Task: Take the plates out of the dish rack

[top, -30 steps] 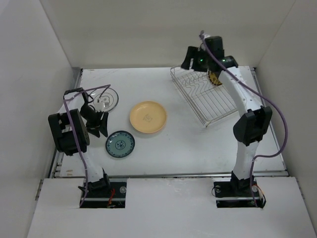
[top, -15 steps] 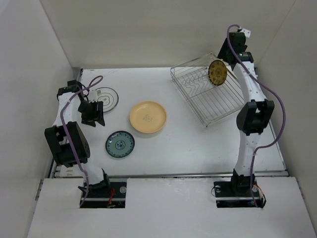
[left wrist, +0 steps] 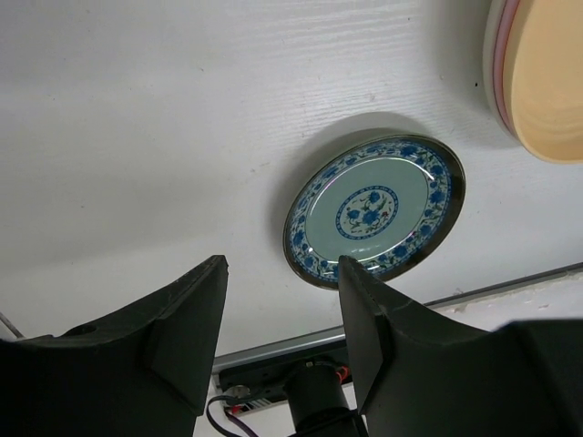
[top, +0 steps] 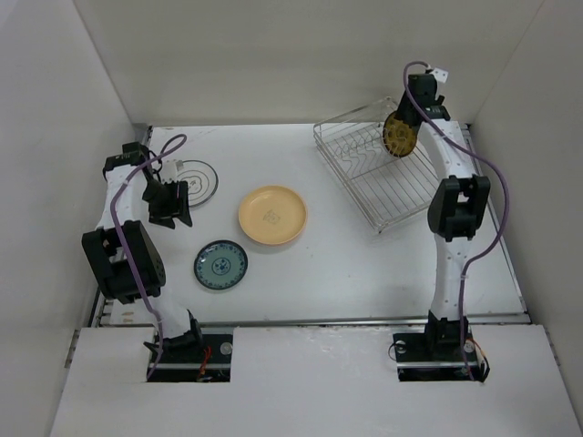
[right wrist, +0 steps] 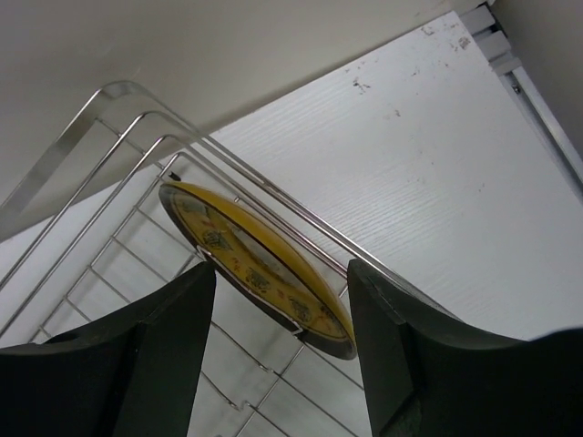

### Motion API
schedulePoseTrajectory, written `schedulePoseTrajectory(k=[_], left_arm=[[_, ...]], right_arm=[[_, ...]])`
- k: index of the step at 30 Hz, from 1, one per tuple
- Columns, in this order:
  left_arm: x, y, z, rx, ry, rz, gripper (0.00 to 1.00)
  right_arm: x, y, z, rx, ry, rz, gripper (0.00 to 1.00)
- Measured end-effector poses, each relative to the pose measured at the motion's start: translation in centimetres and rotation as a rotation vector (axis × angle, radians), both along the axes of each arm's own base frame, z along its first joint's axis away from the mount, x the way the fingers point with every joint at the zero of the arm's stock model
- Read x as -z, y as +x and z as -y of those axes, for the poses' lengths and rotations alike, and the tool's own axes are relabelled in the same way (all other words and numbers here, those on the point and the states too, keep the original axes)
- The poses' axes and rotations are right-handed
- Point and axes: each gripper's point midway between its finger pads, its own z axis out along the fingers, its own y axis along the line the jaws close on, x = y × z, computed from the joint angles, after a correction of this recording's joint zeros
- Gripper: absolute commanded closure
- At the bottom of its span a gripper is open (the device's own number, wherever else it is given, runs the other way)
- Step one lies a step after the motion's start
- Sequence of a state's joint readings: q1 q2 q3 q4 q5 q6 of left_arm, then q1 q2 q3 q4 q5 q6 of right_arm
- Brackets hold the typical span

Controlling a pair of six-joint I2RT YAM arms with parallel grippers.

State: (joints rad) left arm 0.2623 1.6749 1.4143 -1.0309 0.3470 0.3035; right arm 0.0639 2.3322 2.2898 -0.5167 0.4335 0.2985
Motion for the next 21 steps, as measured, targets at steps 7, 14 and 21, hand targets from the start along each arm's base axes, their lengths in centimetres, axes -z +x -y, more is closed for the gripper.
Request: schedulePoseTrajectory(k=[7, 14, 21], left_arm=[[0.3, 0.4, 0.0, -0.006, -0.006, -0.019, 0.51], [0.2, 0.2, 0.6, 0.005, -0.018, -0.029, 0.5], [-0.6, 0.5, 1.5, 0.026, -0.041, -0.018, 0.5]], right_arm=[[4.2, 0.7, -0.6, -0.049, 0.014, -0.067, 0.56], [4.8, 0.3, 0.2, -0.124, -0.053, -0.126, 0.94], [2.4, -1.3, -1.0, -0.127, -0.101, -0.114, 1.0]])
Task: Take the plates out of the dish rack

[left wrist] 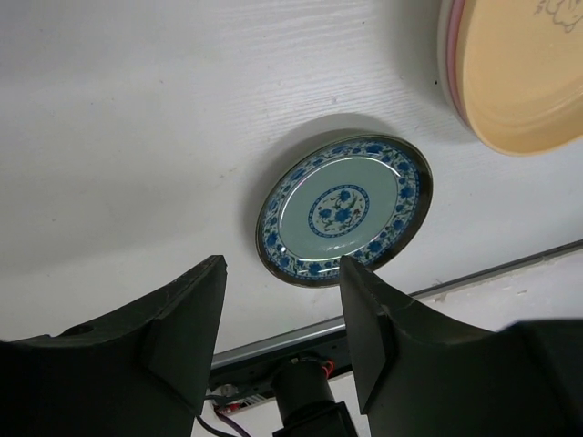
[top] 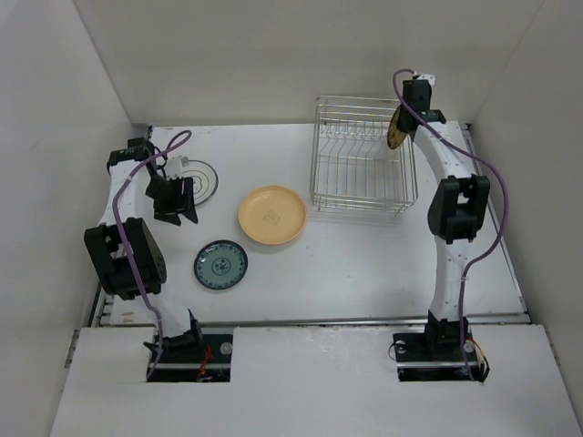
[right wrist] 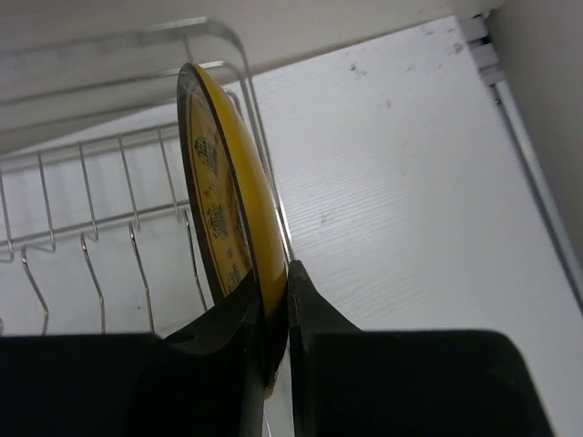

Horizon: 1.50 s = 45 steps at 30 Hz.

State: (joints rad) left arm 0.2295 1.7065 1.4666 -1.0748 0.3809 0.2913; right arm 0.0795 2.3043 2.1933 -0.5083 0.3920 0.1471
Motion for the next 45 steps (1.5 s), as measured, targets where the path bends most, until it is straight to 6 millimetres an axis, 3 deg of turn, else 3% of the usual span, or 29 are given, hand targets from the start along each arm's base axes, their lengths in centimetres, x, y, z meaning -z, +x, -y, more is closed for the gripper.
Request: schedulePoseTrajectory(k=[8, 12, 15, 17, 19, 21, 23, 28, 32, 34, 37, 41, 45], left_arm=[[-0.3, 0.3, 0.5, 0.003, -0.028, 0.014, 0.5], [-0.5, 0.3, 0.6, 0.004, -0.034, 0.02, 0.44], [-1.1, 0.3, 0.9, 0.01, -0.043, 0.04, 0.38], [-1.7, 0.1, 1.3, 0.018, -0.058, 0.052, 0.34], [-2.7, 0.3, 1.7, 0.032, -0.076, 0.078, 0.3], [-4.1, 0.8, 2.3, 0.053, -0.102, 0.127, 0.2], [-5.5, 1.2, 3.1, 0.08, -0.126, 0.18, 0.16], [-9.1, 1.1, 6.2, 0.172, -0.211, 0.295, 0.15], [-10.0, 0.8, 8.1, 0.225, -0.255, 0.316, 0.14], [-9.9, 1.0, 8.2, 0.228, -0.247, 0.32, 0.14], [-9.7, 1.4, 7.8, 0.219, -0.217, 0.329, 0.14], [-9.5, 1.7, 7.5, 0.209, -0.201, 0.332, 0.15], [-9.3, 1.7, 7.6, 0.204, -0.209, 0.325, 0.22]], right_arm=[[-10.2, -1.2, 2.8, 0.053, -0.071, 0.186, 1.0], [-12.7, -2.0, 2.8, 0.051, -0.076, 0.229, 1.0], [-13.7, -2.6, 1.1, 0.009, -0.066, 0.239, 1.0], [-14.2, -3.3, -1.3, -0.058, -0.046, 0.237, 1.0], [-14.9, -3.8, -5.1, -0.176, -0.004, 0.244, 1.0], [-15.5, -4.9, -9.9, -0.329, 0.053, 0.246, 1.0], [-15.7, -6.5, -15.3, -0.5, 0.118, 0.239, 1.0], [-14.3, -12.8, -30.0, -0.96, 0.306, 0.16, 1.0], [-11.7, -18.2, -38.4, -1.22, 0.463, 0.044, 1.0], [-9.8, -20.3, -41.1, -1.301, 0.539, -0.032, 1.0], [-8.2, -22.5, -43.4, -1.377, 0.643, -0.119, 1.0], [-7.8, -24.3, -44.7, -1.436, 0.739, -0.184, 1.0], [-8.8, -25.6, -45.5, -1.498, 0.799, -0.189, 1.0]])
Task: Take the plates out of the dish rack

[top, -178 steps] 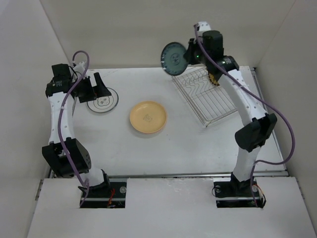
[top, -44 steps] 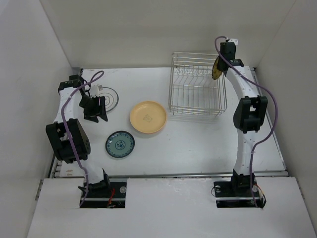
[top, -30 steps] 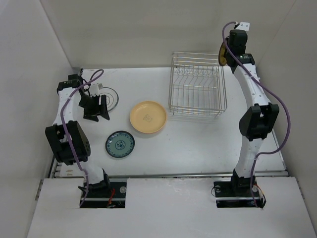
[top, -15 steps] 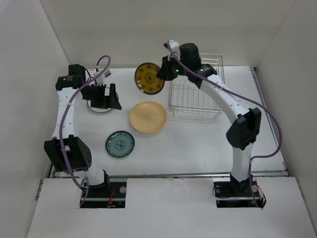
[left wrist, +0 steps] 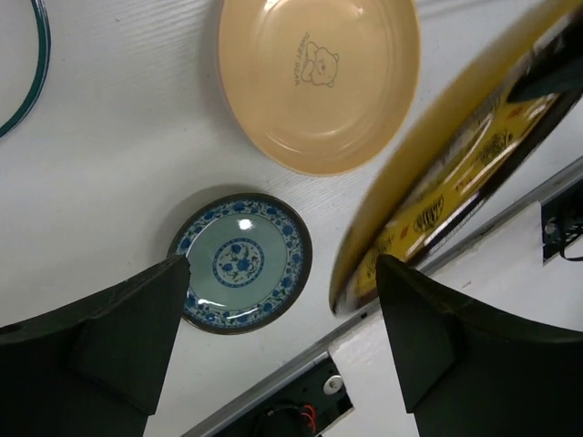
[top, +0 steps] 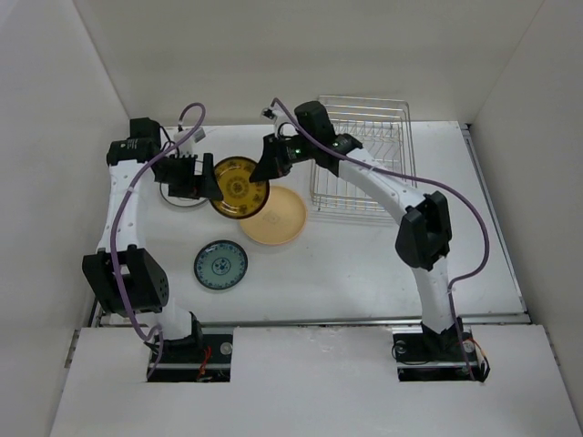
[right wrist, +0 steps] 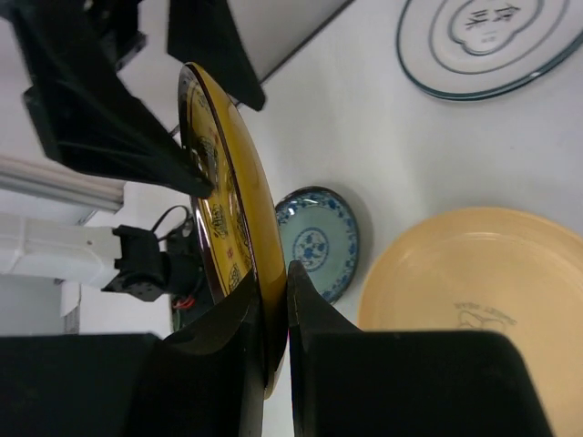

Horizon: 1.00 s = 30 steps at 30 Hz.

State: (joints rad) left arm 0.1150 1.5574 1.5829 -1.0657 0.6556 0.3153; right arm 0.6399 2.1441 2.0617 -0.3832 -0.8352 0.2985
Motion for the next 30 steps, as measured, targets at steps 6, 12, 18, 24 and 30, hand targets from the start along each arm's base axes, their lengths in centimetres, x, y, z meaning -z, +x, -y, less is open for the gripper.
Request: schedulePoseTrajectory(k=[6, 12, 18, 24, 30], left_arm=[[0.5, -0.5, 0.7, 0.006, -0.042, -0.045, 0.58], [0.4, -1.9, 1.5, 0.042, -0.085, -0.086, 1.0], [0.7, -2.5, 1.3, 0.074, -0.065, -0.094, 1.0], [2.7, -4.2, -0.7, 0.143, 0.084, -0.139, 1.0], [6.0, -6.8, -3.8, 0.269, 0.255, -0.233, 1.0]], right_arm=[[0.7, -1.7, -1.9, -0.06, 0.012, -0.02, 1.0], [2.8, -2.1, -2.7, -0.089, -0.001, -0.048, 0.98], [2.9, -2.5, -2.8, -0.105, 0.0, -0.059, 0.56], [3.6, -3.2, -3.3, -0.1, -0.029, -0.064, 0.28], [3.1, -2.2, -2.3, -0.028, -0.069, -0.03, 0.27]])
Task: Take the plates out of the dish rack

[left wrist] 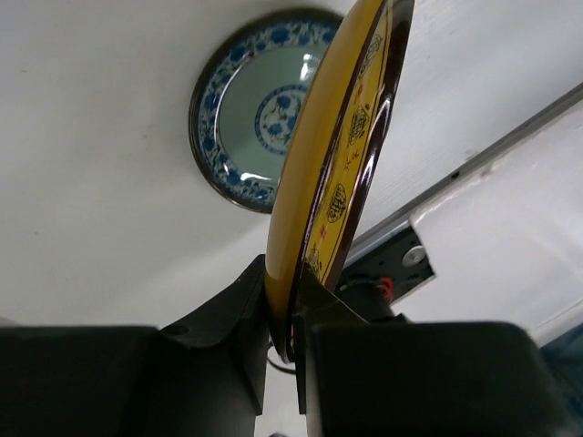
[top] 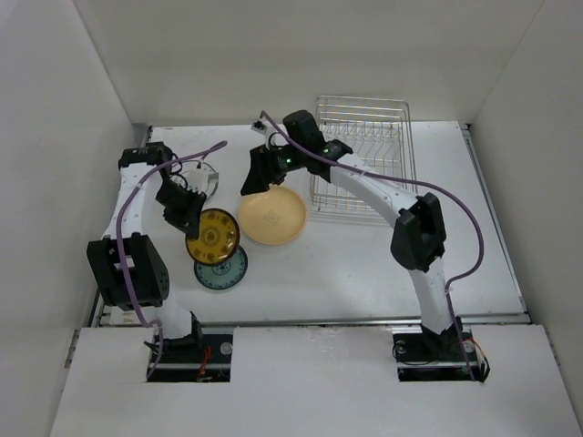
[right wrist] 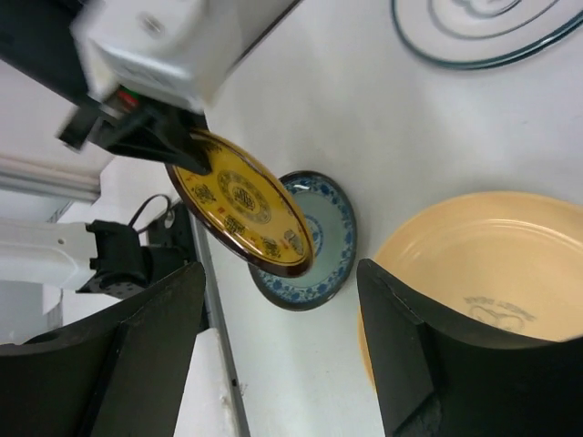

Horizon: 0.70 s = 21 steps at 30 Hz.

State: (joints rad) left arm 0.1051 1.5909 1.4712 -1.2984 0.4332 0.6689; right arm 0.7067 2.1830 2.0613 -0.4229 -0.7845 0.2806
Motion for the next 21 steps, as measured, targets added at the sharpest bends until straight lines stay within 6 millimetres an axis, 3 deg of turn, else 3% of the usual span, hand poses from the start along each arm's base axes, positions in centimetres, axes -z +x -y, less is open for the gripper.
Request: schedulePoseTrajectory(k=[4, 7, 10, 12, 14, 21], left_arm=[[2.4, -0.7, -0.8, 0.058, 0.027, -0.093, 0.98], [4.1, -0.7, -1.1, 0.091, 0.027, -0.155, 0.85], [5.5, -0.6, -1.2, 0.125, 0.031, -0.205, 0.78], [6.1, -0.6, -1.3, 0.148, 0.046, -0.223, 0.73], [6.6, -0.9, -1.1, 0.176, 0.063, -0.241, 0.61], [7.3, -1.6, -1.1, 0.232, 0.115, -0.282, 0.43]], right_arm=[[-2.6, 1.9, 2.1, 0.074, 0.015, 0.055, 0.27], [-4.4, 3.2, 4.0, 0.128, 0.025, 0.094, 0.27], [-5.5, 4.2, 5.3, 0.169, 0.029, 0.122, 0.27], [-5.5, 4.4, 5.6, 0.18, 0.025, 0.13, 0.27], [-5.4, 4.5, 5.6, 0.184, 0.021, 0.131, 0.27], [-4.6, 4.4, 5.7, 0.189, 0.0, 0.121, 0.27]])
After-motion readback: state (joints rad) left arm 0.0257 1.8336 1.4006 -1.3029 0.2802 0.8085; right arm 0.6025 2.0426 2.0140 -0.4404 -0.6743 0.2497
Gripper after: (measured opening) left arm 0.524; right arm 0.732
